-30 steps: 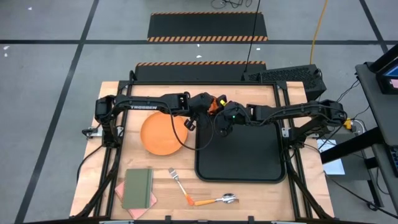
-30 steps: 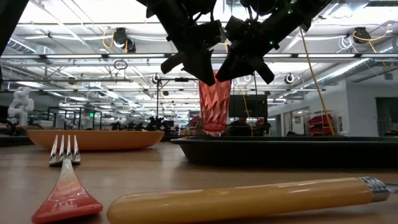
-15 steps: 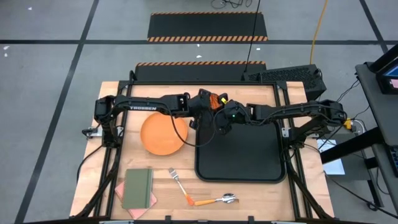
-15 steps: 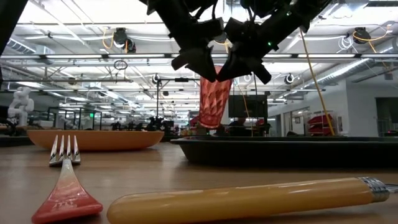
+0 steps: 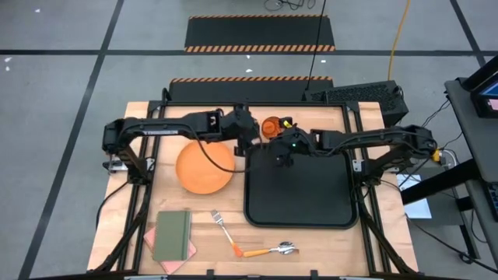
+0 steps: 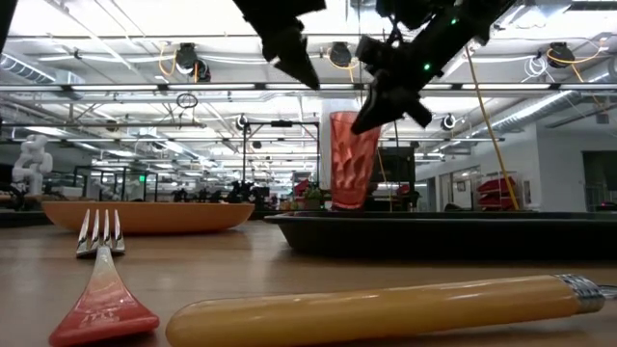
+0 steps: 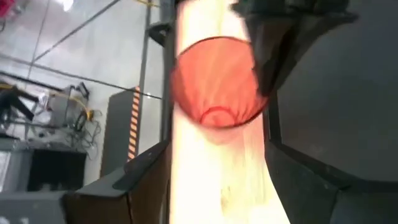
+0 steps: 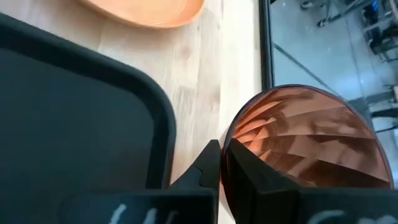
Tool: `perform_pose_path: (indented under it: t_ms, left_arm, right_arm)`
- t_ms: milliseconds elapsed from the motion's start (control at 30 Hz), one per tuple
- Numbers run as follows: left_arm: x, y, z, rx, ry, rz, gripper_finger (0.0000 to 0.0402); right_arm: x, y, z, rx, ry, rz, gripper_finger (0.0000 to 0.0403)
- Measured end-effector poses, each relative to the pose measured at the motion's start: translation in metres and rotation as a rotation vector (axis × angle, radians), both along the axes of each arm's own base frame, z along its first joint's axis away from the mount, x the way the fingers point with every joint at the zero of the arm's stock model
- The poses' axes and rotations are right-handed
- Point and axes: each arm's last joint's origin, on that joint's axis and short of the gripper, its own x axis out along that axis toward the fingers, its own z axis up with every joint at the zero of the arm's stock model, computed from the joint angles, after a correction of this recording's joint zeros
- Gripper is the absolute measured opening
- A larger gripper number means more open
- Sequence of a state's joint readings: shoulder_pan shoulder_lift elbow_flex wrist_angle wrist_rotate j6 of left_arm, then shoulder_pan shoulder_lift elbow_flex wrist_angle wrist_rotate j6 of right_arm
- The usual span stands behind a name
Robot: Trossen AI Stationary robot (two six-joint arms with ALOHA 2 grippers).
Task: Pick and place plate/cup/fork/spoon on tray
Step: Put the brown glass on the top left of the black serving tray
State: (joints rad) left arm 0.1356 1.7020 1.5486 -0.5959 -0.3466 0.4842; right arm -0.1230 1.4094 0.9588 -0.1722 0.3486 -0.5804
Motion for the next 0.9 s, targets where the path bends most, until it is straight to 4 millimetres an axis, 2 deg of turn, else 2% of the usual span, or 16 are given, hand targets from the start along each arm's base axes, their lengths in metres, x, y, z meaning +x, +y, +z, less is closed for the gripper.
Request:
perform_pose_path:
  t_ms: [233, 400, 700, 900]
  left_arm:
    - [-0.022, -0.004, 0.008, -0.102, 0.038, 0.089, 0.0247]
    - [-0.022, -0.011, 0.006, -0.129, 0.046, 0.101, 0.0230]
    - [-0.021, -0.009, -0.007, -0.127, 0.048, 0.102, 0.0202]
    - [-0.024, -0.003, -0.015, -0.129, 0.075, 0.123, 0.0185]
  right_arm:
    - [-0.031, 0.021, 0.029, 0.112, -0.060, -0.029, 0.0000]
    - [-0.056, 0.036, 0.045, 0.235, -0.107, -0.083, 0.0000]
    - [-0.098, 0.064, 0.061, 0.453, -0.150, -0.137, 0.0005]
    - [-0.124, 0.071, 0.062, 0.595, -0.145, -0.284, 0.0005]
